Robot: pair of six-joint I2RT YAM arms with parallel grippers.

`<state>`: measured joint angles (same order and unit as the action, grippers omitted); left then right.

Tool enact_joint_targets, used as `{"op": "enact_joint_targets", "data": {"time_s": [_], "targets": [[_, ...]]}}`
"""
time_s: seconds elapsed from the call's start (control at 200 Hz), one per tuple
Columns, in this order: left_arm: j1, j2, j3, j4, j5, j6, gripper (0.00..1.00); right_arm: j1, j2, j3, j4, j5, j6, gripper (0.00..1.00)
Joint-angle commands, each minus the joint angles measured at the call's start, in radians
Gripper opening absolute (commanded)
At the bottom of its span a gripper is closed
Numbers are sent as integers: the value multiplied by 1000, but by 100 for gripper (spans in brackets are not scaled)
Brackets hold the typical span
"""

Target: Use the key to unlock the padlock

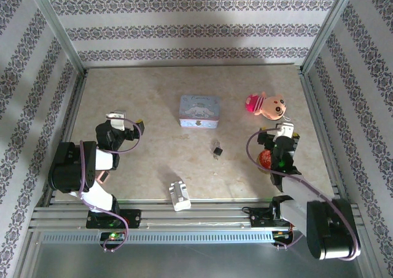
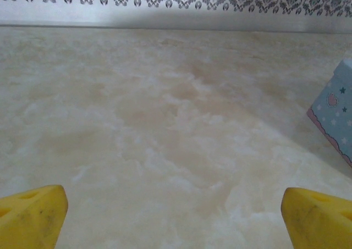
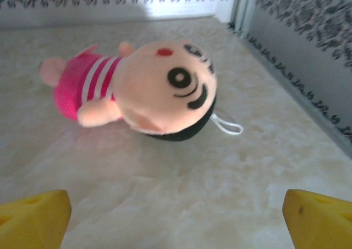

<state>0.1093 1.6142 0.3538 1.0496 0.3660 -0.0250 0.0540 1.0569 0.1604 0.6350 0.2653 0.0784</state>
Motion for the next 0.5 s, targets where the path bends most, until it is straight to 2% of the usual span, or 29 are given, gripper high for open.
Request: {"op": "enact_joint_targets", "data": {"time_s": [0.0, 0.105, 0.28, 0.495], "targets": [[-16, -15, 8, -38, -28, 25, 99, -11, 79, 43, 145, -83, -40, 98], [-18, -16, 5, -33, -68, 15, 99, -19, 159, 51, 246, -101, -42, 98], [-19, -17, 1, -25, -68, 15, 99, -44, 265, 73, 342, -125, -10, 98], [-19, -16, 2, -29, -54, 18, 99, -51, 485, 95, 530, -97, 19, 98]]}}
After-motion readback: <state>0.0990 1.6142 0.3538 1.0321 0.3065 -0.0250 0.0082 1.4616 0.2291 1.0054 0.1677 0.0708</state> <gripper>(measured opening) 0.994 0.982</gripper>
